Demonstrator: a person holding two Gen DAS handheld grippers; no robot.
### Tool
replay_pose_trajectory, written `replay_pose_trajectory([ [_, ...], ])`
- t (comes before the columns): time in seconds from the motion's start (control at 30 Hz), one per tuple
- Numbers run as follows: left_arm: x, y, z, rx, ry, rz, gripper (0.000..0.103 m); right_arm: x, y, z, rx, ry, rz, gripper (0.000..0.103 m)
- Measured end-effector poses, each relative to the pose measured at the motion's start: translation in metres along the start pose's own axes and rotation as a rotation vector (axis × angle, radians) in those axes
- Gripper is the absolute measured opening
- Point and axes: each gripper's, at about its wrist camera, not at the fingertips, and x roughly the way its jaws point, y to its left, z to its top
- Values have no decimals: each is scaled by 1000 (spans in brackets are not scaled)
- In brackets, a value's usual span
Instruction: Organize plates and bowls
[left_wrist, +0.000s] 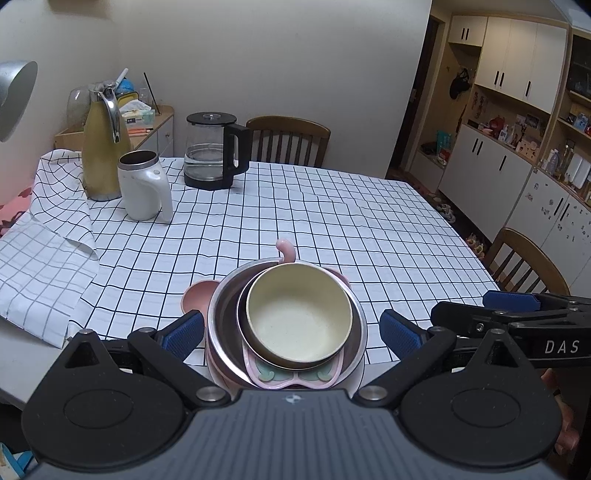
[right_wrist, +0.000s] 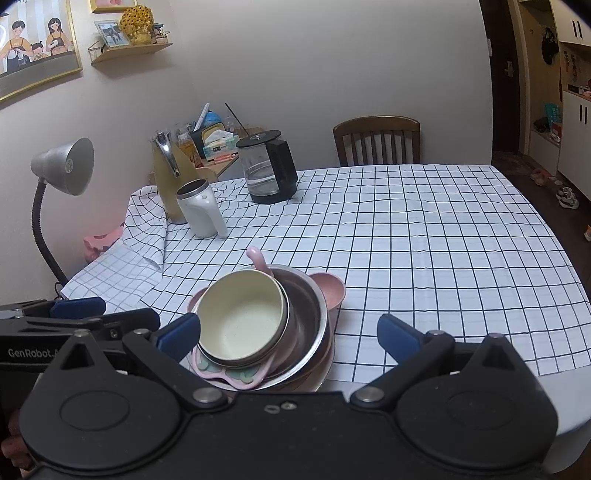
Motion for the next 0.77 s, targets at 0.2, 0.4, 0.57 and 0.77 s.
replay_pose_trajectory([
  [0.2,1,2,1,-3,0,8,102,4,1,2,-1,6,5,103],
  [0.4,5,5,1,-16,14,7,102,9,1,3,0,17,8,103],
  [0.57,7,8,0,-30,31,2,102,12,1,3,3,29,9,103],
  [0.77,9,9,-2,-40,46,5,102,16,2,2,6,46,11,102],
])
